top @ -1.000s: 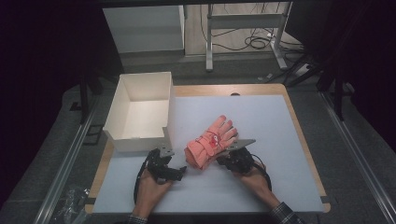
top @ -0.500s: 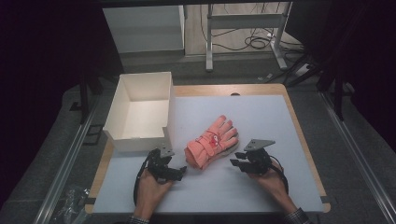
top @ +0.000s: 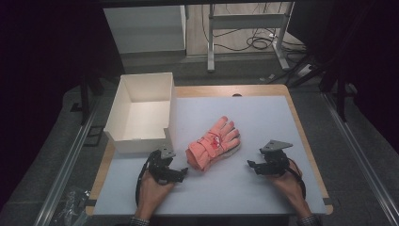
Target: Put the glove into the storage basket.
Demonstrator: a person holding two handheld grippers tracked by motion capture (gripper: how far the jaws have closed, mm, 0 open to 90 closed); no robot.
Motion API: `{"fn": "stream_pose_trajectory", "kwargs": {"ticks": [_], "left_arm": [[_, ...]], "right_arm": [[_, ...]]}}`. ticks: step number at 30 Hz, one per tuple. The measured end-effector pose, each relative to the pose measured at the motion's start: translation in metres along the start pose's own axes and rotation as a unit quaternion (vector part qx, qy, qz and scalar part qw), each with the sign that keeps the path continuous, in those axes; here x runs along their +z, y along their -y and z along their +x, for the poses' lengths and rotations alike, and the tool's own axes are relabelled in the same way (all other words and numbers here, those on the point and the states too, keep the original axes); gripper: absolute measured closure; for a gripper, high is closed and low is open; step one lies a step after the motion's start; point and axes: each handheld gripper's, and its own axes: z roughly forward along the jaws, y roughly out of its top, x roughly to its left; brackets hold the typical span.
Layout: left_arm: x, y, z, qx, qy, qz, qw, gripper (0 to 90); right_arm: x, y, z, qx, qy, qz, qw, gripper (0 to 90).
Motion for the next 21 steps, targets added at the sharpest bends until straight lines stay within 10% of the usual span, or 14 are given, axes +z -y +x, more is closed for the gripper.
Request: {"fn": "stream_pose_trajectory", "kwargs": {"ticks": [21], "left_arm": [[-0.017,-0.013,-0.011,0.033,0.047,0.020,0.9982,0.0]], "right_arm": [[0.002,0.007,-0.013,0.023,0.016,0.003,0.9996,16.1]]}}
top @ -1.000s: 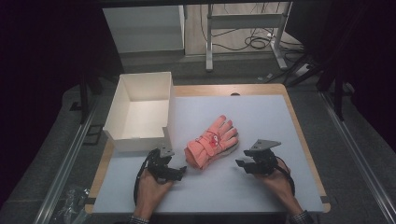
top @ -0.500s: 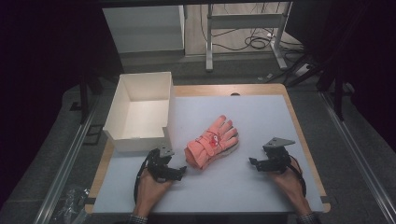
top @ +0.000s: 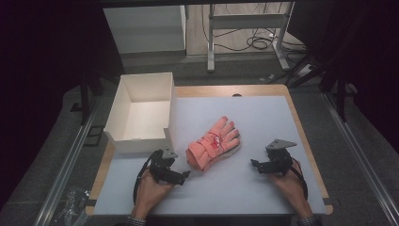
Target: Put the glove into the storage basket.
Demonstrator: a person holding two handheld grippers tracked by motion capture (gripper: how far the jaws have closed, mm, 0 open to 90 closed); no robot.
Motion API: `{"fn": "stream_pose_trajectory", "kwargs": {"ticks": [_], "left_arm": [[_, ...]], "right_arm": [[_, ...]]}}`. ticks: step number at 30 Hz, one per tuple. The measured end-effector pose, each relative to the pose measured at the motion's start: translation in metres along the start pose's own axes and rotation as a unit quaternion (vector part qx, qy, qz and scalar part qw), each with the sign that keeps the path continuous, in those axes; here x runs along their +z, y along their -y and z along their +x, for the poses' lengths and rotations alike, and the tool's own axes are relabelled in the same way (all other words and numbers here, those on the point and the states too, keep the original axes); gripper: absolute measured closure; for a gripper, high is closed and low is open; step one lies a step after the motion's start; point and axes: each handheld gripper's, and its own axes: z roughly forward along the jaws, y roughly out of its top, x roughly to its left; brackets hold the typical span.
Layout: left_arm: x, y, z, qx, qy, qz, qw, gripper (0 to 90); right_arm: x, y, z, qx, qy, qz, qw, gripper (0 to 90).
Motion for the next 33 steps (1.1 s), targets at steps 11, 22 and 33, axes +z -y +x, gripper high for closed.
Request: {"fn": "stream_pose_trajectory", "kwargs": {"ticks": [11,22,33], "left_arm": [[-0.022,-0.035,-0.015,0.034,0.045,0.010,0.9984,0.0],[-0.015,-0.090,-0.019,0.054,0.060,0.023,0.9965,0.0],[0.032,-0.124,-0.033,0.099,0.046,0.080,0.9908,0.0]], "right_arm": [[0.000,0.000,0.000,0.000,0.000,0.000,1.0000,16.0],[0.000,0.000,0.000,0.002,0.000,-0.001,1.0000,16.0],[0.000,0.000,-0.001,-0.002,0.000,-0.001,1.0000,16.0]]}}
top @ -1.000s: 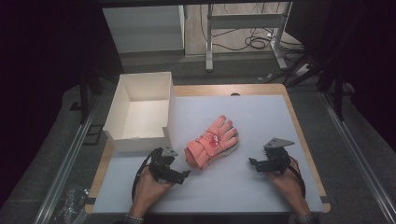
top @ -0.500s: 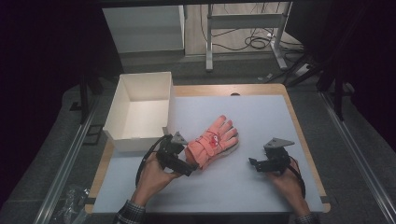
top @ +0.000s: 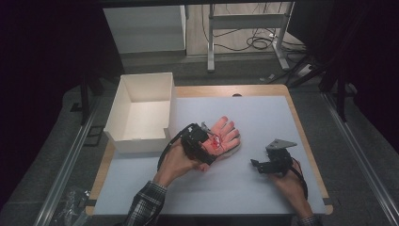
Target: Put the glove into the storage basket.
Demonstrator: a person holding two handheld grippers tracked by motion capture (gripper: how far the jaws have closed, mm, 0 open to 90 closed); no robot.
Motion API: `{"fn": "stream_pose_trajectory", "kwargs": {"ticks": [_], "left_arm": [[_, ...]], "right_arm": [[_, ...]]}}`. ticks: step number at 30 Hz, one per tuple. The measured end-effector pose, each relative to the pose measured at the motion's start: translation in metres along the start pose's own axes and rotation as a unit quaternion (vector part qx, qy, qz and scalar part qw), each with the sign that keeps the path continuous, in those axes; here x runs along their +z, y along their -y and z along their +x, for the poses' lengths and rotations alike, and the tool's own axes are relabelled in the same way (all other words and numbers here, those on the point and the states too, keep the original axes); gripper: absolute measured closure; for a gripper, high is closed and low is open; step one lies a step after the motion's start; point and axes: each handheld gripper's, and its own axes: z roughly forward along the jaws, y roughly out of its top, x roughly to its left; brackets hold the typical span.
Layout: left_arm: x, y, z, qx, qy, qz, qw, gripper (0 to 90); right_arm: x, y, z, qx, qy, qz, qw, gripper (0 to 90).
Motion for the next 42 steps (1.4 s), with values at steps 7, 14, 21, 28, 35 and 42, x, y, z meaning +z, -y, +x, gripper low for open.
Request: {"fn": "stream_pose_trajectory", "kwargs": {"ticks": [7,14,21,28,35,42], "left_arm": [[0.024,-0.003,0.002,0.006,-0.009,0.027,0.9996,0.0],[0.041,0.002,0.005,0.002,-0.010,0.054,0.9985,0.0],[0.049,0.004,0.003,-0.002,-0.010,0.064,0.9979,0.0],[0.053,0.003,-0.001,0.002,-0.012,0.090,0.9959,8.7],[0.042,0.002,-0.002,0.035,0.002,0.079,0.9962,37.8],[0.035,0.003,0.003,0.027,0.020,0.055,0.9979,42.9]], "right_arm": [[0.000,0.000,0.000,0.002,-0.001,0.001,1.0000,16.0],[0.000,0.000,0.000,0.003,-0.001,0.001,1.0000,16.0],[0.000,0.000,0.000,0.003,0.000,0.001,1.0000,16.0],[0.000,0.000,0.000,0.003,-0.001,0.001,1.0000,16.0],[0.000,0.000,0.000,0.002,0.000,0.001,1.0000,16.0],[0.000,0.000,0.000,0.002,-0.001,0.001,1.0000,16.0]]}}
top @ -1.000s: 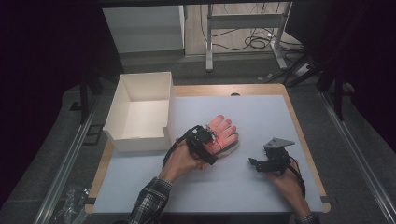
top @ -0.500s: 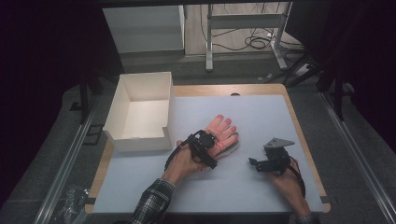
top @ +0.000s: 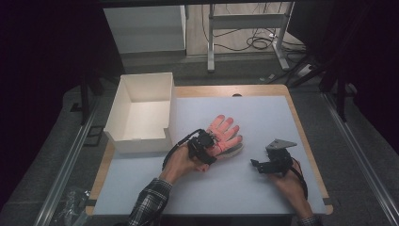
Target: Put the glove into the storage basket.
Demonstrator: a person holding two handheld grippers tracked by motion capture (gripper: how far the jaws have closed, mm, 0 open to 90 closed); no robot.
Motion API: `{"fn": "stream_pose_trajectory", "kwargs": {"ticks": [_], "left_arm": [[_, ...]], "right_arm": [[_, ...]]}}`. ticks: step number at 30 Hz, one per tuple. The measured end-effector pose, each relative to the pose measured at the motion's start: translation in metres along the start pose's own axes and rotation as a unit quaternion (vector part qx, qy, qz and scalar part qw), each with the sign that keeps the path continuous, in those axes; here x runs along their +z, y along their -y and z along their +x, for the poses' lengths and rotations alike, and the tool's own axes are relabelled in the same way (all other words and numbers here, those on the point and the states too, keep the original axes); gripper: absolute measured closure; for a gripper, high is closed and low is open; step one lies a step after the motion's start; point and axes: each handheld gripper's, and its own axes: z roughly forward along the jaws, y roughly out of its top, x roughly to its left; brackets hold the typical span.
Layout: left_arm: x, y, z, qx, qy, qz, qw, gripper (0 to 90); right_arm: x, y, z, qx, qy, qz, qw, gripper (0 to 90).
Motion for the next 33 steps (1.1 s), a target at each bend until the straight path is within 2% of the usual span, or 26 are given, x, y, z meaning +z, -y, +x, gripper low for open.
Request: {"fn": "stream_pose_trajectory", "kwargs": {"ticks": [2,9,15,24,33], "left_arm": [[-0.002,-0.002,0.000,-0.005,0.004,-0.008,0.9999,42.8],[-0.010,-0.013,-0.002,-0.013,-0.007,-0.013,0.9998,42.4],[-0.026,-0.022,0.004,-0.035,-0.018,-0.024,0.9989,42.2],[-0.051,-0.036,0.019,-0.081,-0.028,-0.047,0.9952,41.5],[-0.075,-0.048,0.031,-0.101,-0.043,-0.051,0.9926,41.5]], "right_arm": [[0.000,0.000,0.000,0.000,0.000,0.000,1.0000,16.0],[0.000,0.000,0.000,0.000,0.000,0.000,1.0000,16.0],[0.000,0.000,0.000,0.000,0.000,0.000,1.0000,16.0],[0.000,0.000,0.000,0.000,-0.001,-0.002,1.0000,16.0],[0.000,0.000,0.000,0.000,-0.001,-0.002,1.0000,16.0]]}}
